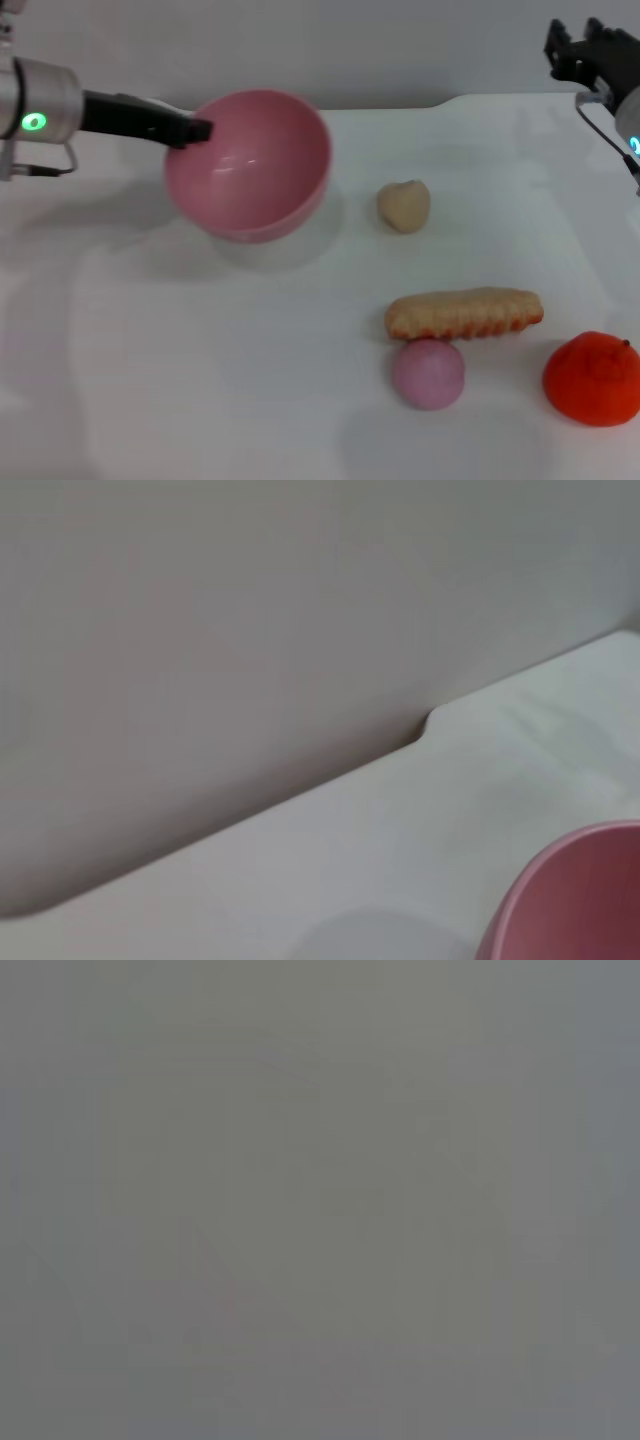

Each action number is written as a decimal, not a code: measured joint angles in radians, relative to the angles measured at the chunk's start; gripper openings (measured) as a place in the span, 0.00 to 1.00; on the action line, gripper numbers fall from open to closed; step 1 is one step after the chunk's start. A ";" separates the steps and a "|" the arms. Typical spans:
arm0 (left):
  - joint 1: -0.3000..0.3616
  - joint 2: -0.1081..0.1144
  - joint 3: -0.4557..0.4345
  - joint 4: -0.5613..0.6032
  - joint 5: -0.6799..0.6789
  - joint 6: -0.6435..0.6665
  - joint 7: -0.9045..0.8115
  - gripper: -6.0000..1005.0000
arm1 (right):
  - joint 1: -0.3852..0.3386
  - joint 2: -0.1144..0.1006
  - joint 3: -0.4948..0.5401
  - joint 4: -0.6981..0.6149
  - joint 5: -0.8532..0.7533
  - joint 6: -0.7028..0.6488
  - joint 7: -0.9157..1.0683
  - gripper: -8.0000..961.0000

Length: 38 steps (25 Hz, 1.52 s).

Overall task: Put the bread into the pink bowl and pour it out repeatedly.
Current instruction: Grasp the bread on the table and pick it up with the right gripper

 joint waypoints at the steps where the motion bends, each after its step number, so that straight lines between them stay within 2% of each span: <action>1: 0.003 0.005 -0.015 0.003 0.022 0.012 -0.005 0.06 | 0.003 -0.004 0.004 -0.009 -0.001 -0.030 -0.002 0.44; 6: 0.035 0.039 -0.081 0.011 0.071 0.031 -0.011 0.06 | 0.023 -0.017 0.051 -0.101 -0.003 -0.268 -0.052 0.44; 9: 0.048 0.052 -0.105 0.013 0.081 0.032 -0.011 0.06 | 0.040 -0.015 0.122 -0.189 -0.005 -0.486 -0.132 0.44; 15: 0.066 0.060 -0.120 0.014 0.087 0.026 -0.004 0.06 | 0.064 0.000 0.255 -0.396 -0.009 -0.938 -0.271 0.44; 18: 0.071 0.060 -0.115 0.014 0.089 0.012 -0.003 0.06 | 0.075 0.004 0.287 -0.506 -0.048 -1.141 -0.299 0.44; 20: 0.071 0.060 -0.115 0.014 0.089 0.010 -0.002 0.06 | 0.106 0.004 0.306 -0.583 -0.115 -1.357 -0.302 0.44; 21: 0.071 0.060 -0.115 0.014 0.089 0.010 -0.002 0.06 | 0.118 0.005 0.311 -0.596 -0.127 -1.415 -0.302 0.44; 22: 0.072 0.060 -0.114 0.014 0.089 0.001 0.000 0.06 | 0.118 0.005 0.311 -0.596 -0.127 -1.415 -0.302 0.44; 29: 0.067 0.053 -0.113 0.009 0.090 -0.029 0.001 0.06 | 0.230 0.004 0.326 -0.625 -0.143 -1.802 -0.348 0.44; 35: 0.065 0.045 -0.105 0.005 0.090 -0.050 0.002 0.06 | 0.299 0.006 0.328 -0.618 -0.140 -2.009 -0.365 0.44; 38: 0.063 0.030 -0.104 0.001 0.090 -0.063 0.002 0.06 | 0.324 0.006 0.317 -0.595 -0.140 -2.068 -0.373 0.53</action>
